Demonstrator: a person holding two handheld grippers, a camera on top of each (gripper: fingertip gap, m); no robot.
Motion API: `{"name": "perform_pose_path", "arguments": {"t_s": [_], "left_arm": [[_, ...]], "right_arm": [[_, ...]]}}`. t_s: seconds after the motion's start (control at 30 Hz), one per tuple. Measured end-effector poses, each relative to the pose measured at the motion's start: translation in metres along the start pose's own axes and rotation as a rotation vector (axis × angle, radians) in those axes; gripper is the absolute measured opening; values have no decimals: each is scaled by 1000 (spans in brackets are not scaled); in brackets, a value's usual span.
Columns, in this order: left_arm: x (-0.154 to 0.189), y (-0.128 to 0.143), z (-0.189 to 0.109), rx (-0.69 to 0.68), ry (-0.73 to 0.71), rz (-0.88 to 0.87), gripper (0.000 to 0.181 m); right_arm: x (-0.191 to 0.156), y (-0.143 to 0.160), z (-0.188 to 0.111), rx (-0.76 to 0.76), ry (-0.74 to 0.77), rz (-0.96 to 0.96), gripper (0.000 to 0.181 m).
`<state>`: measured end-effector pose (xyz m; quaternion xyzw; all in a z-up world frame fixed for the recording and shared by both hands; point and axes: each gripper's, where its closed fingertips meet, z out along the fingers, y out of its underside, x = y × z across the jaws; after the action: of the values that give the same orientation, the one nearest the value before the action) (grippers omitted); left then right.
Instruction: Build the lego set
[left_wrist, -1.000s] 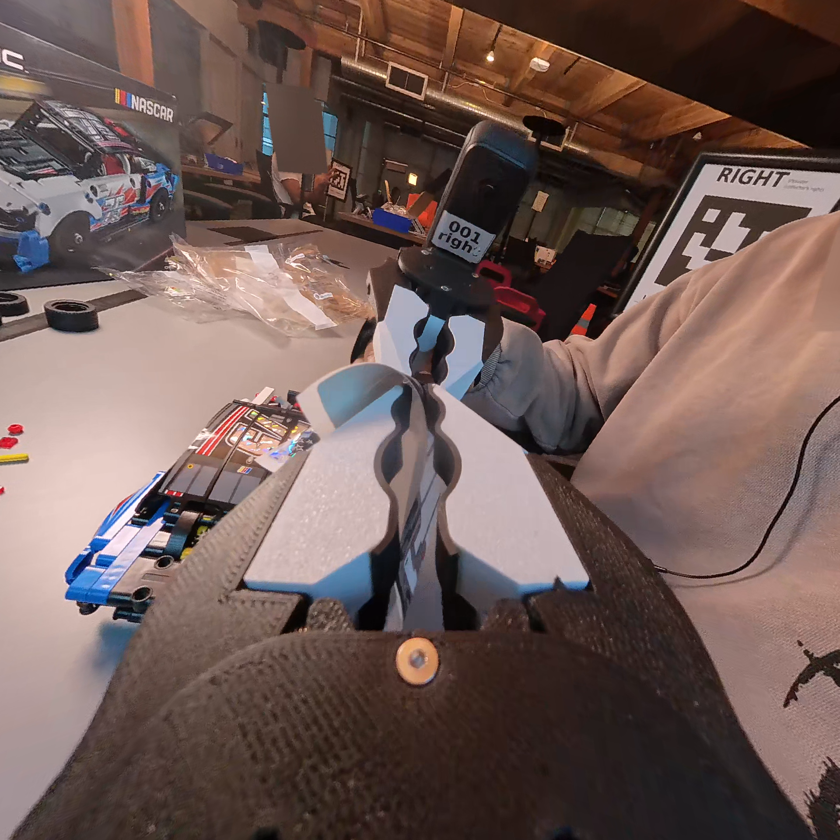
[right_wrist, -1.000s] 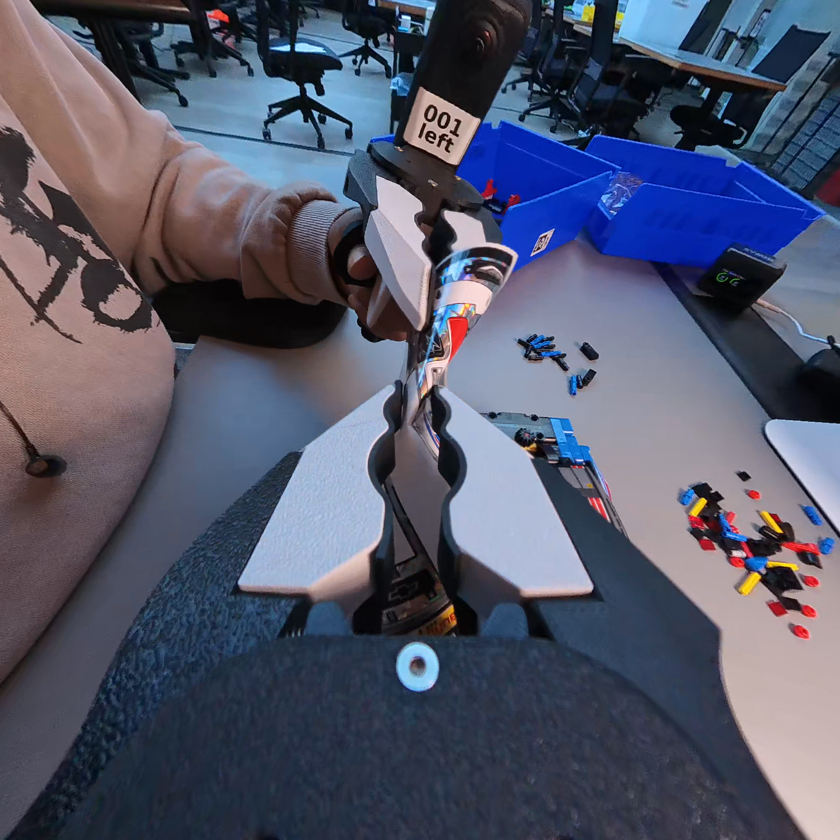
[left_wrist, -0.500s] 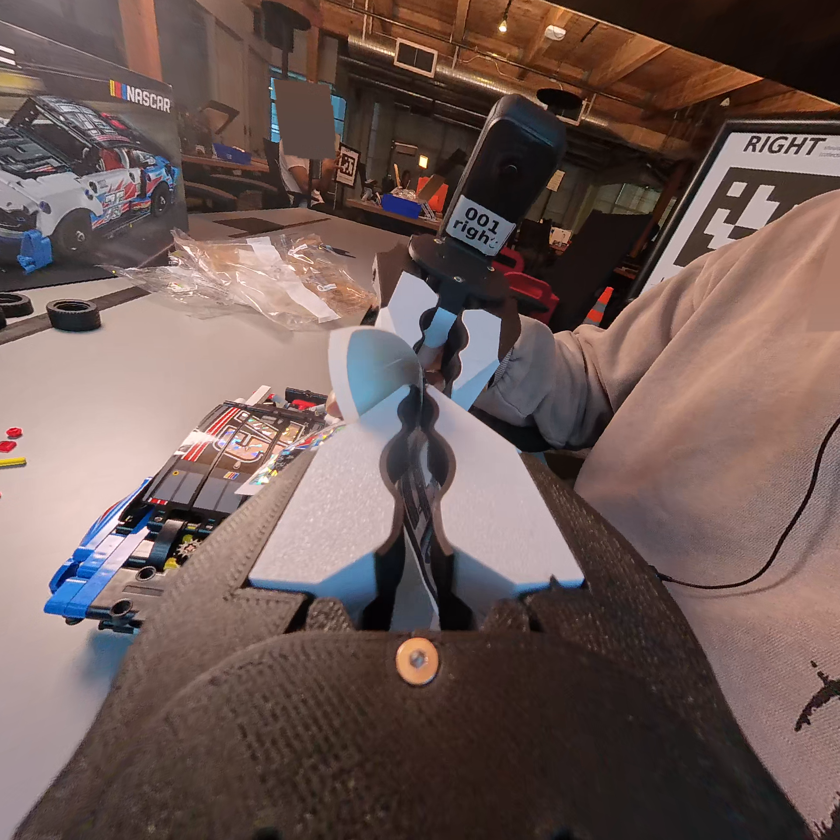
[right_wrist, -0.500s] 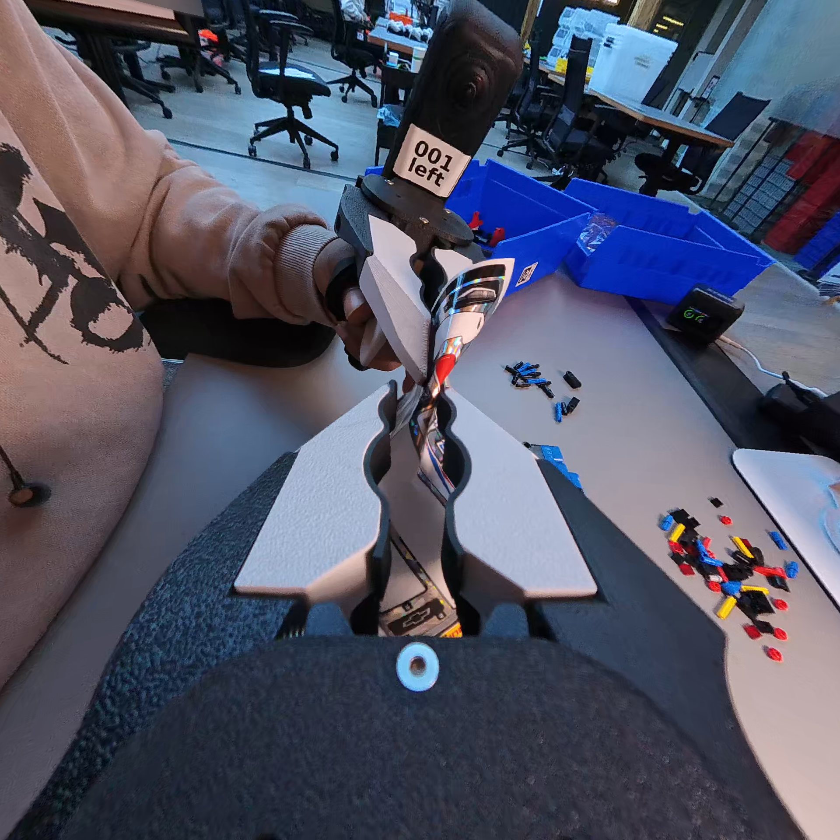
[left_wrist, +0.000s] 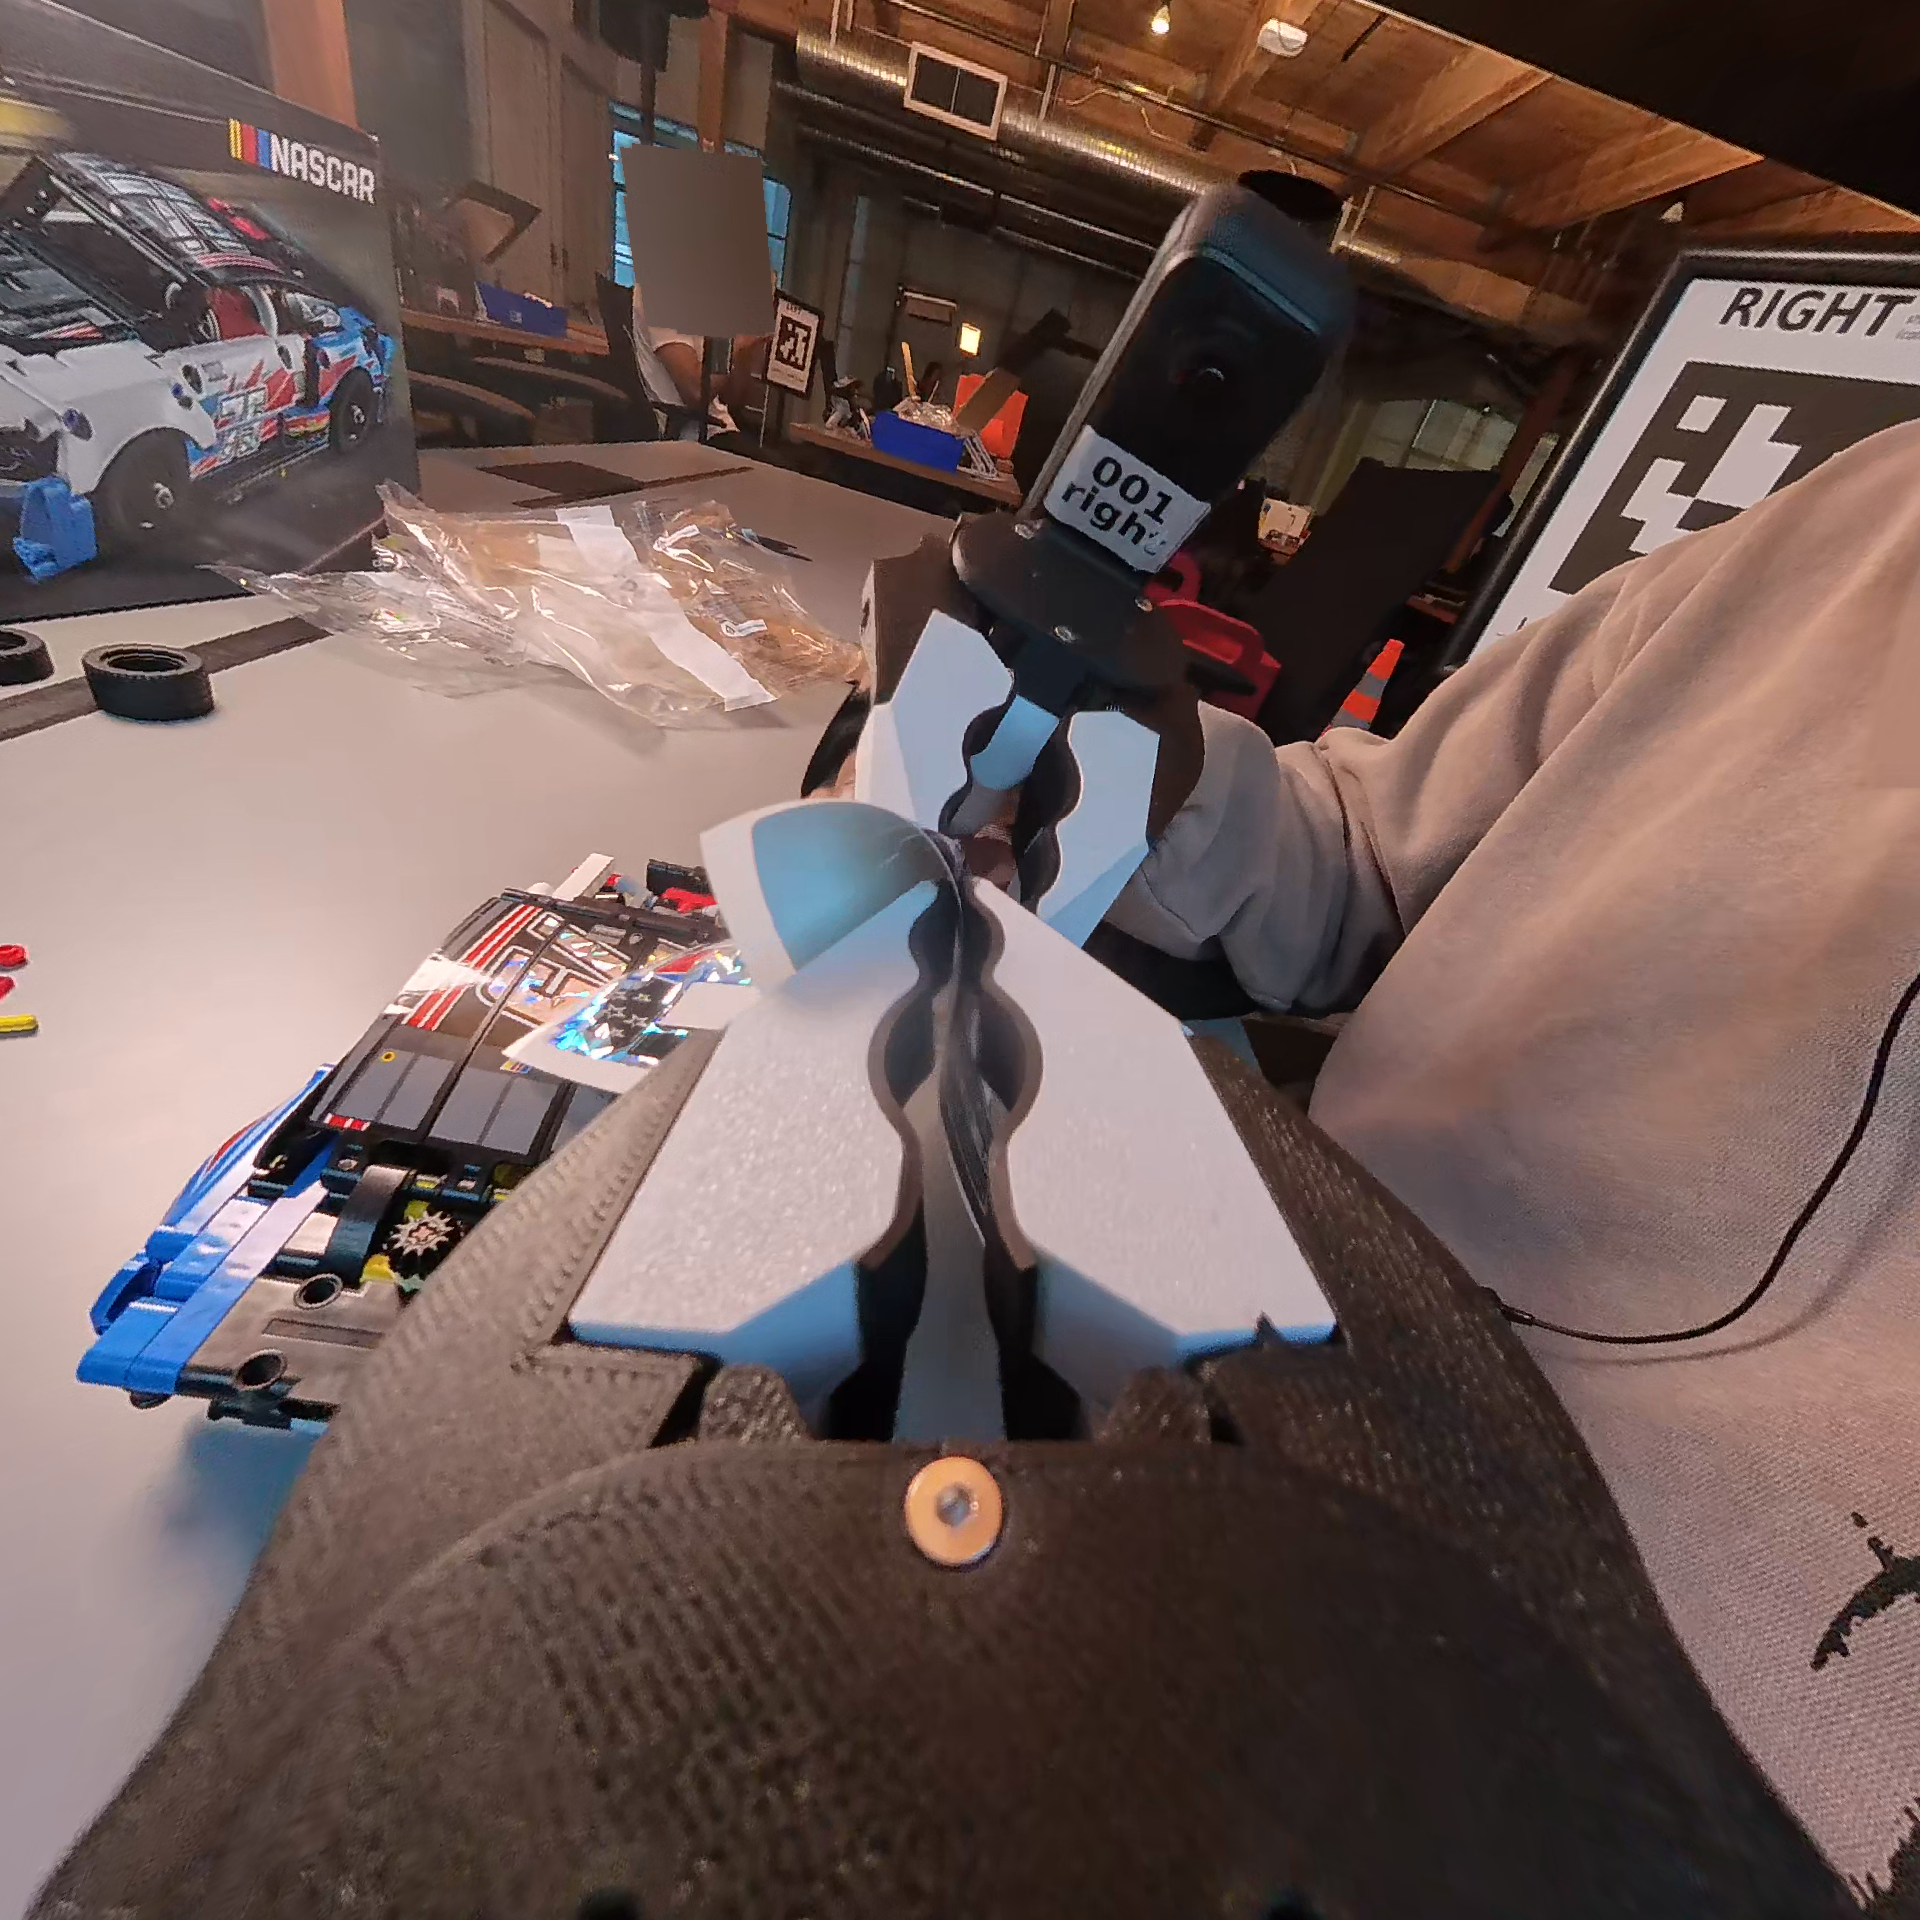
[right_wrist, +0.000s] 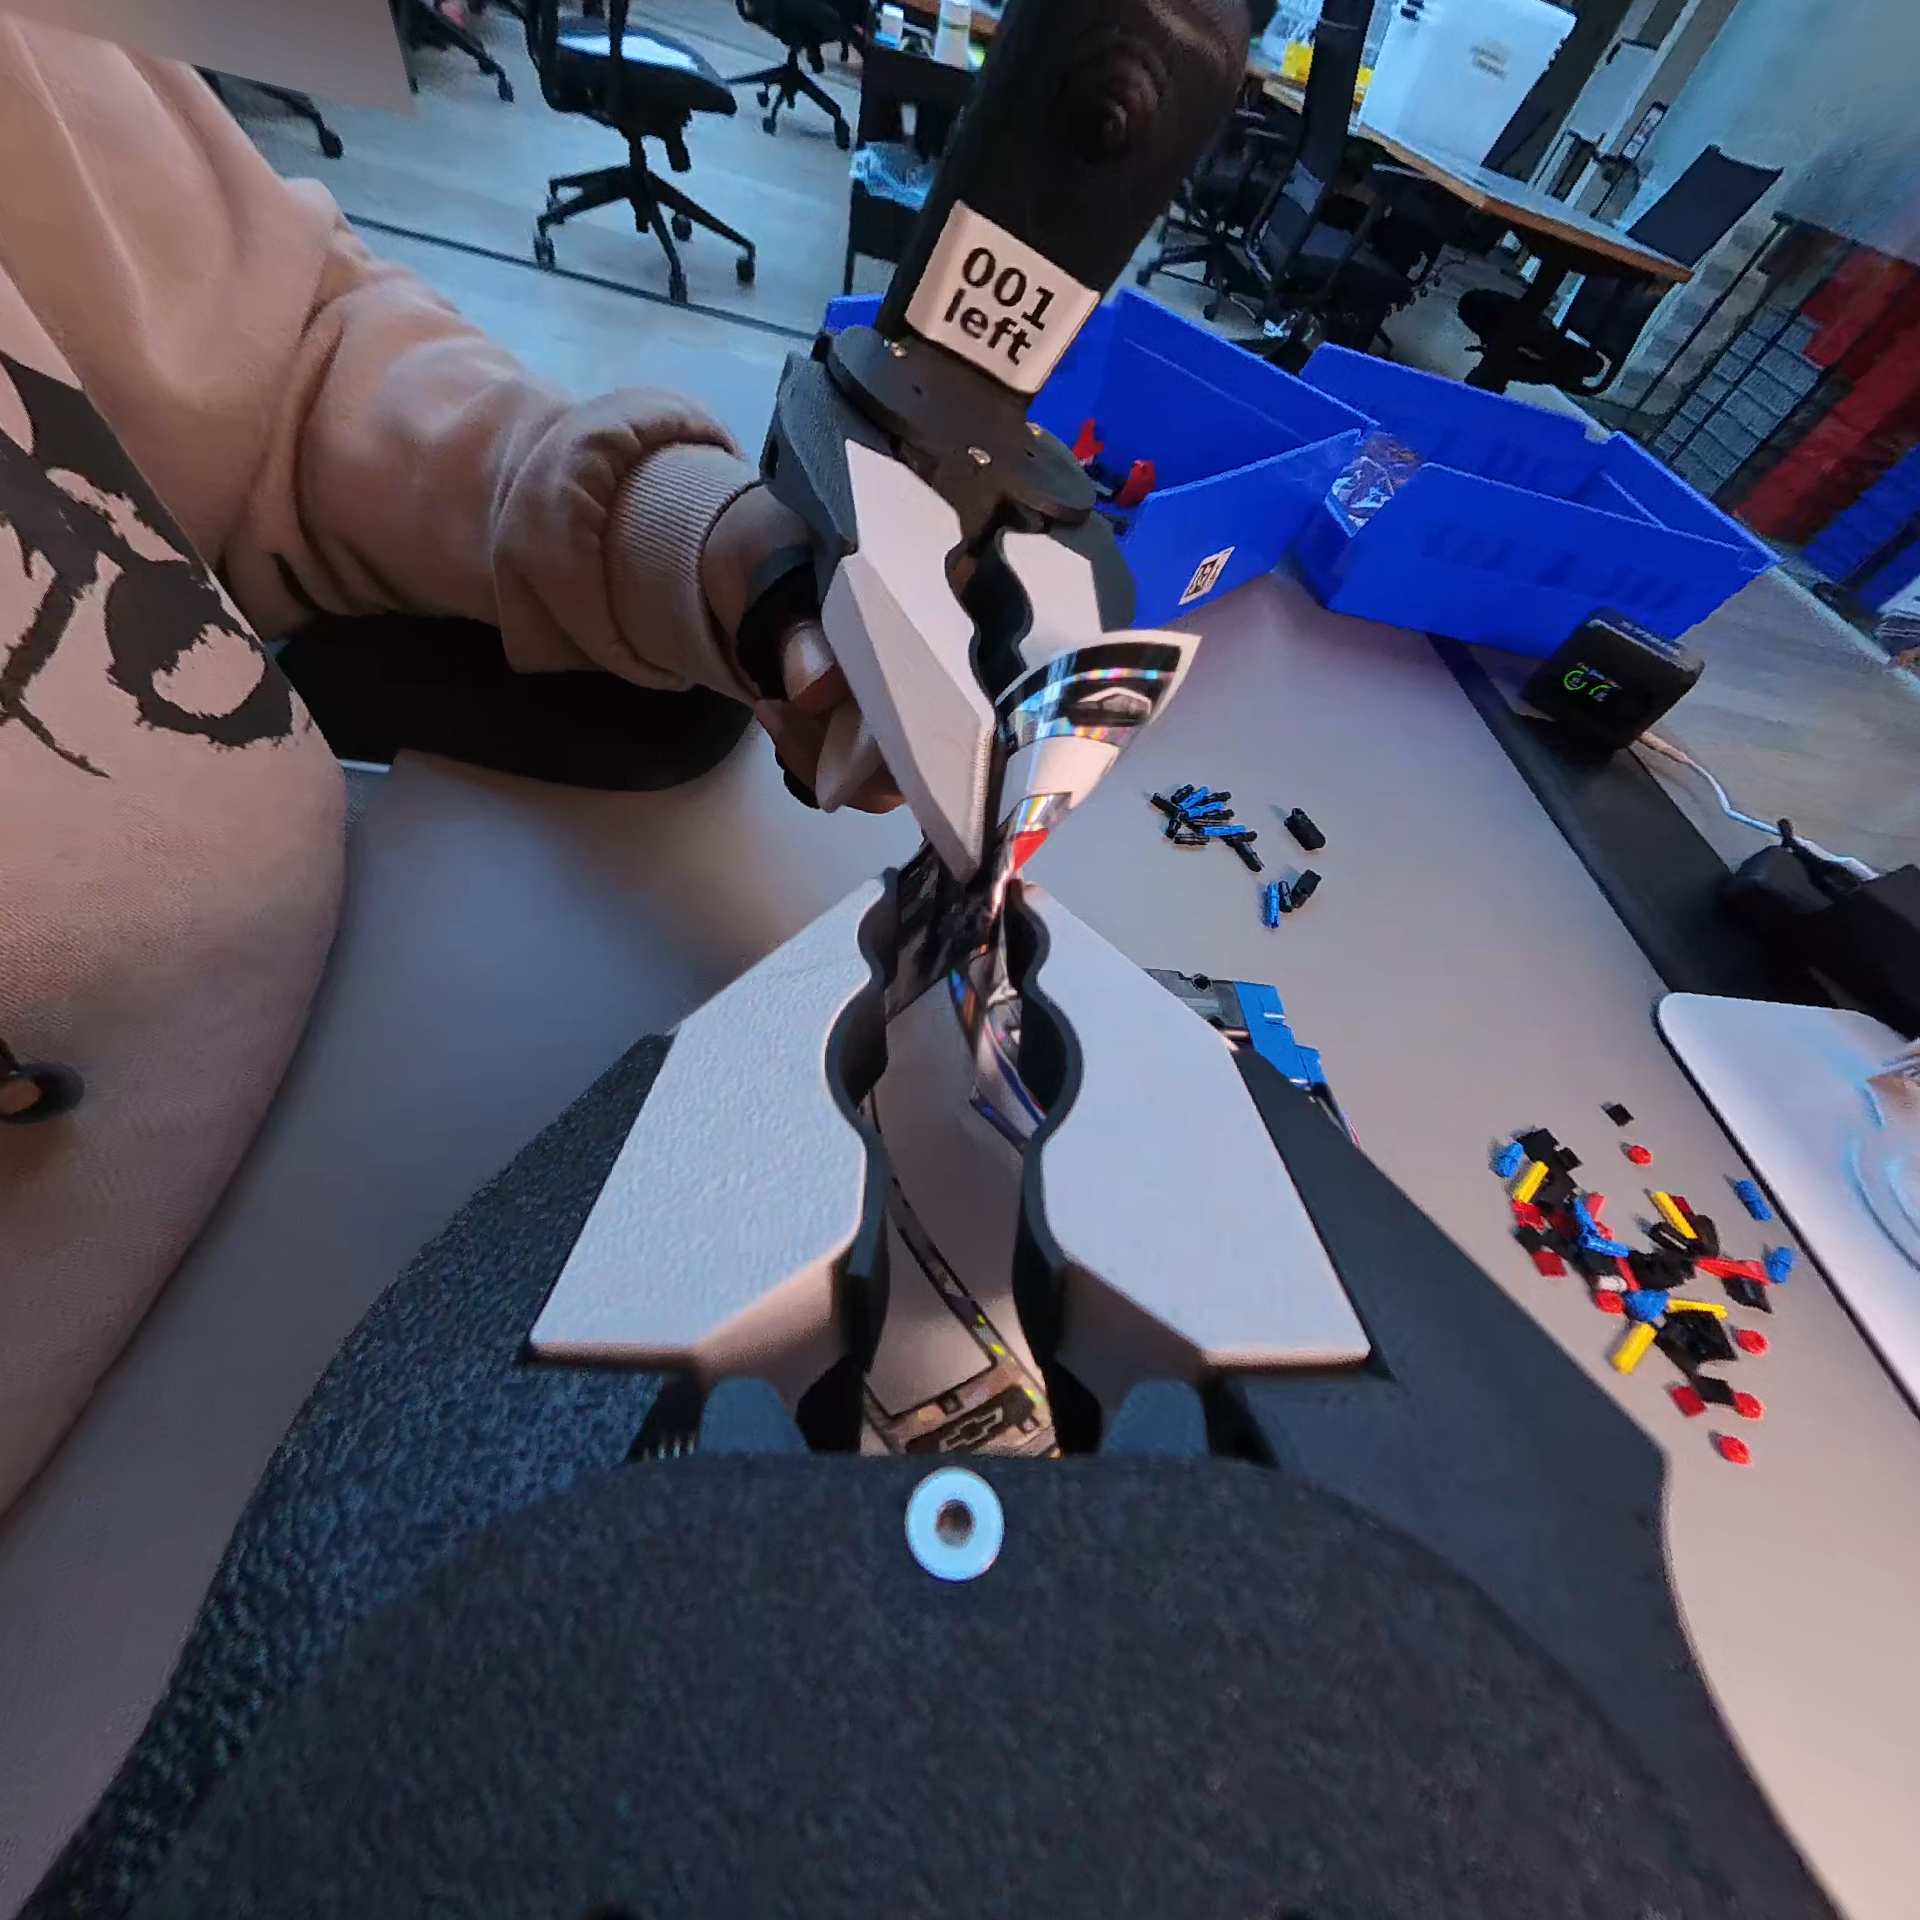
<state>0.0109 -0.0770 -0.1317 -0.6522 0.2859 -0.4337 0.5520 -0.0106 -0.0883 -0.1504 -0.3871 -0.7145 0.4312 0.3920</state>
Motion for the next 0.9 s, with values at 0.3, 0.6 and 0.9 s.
{"name": "perform_pose_path", "arguments": {"t_s": [0.3, 0.6, 0.9], "left_arm": [[-6, 3, -2, -25, -43, 11, 0], [-2, 4, 1, -60, -65, 75, 0], [-2, 6, 0, -83, -83, 117, 0]], "right_arm": [[12, -7, -13, -2, 66, -2, 10], [7, -13, -16, 6, 48, -31, 3], [7, -14, -17, 34, 16, 42, 2]]}}
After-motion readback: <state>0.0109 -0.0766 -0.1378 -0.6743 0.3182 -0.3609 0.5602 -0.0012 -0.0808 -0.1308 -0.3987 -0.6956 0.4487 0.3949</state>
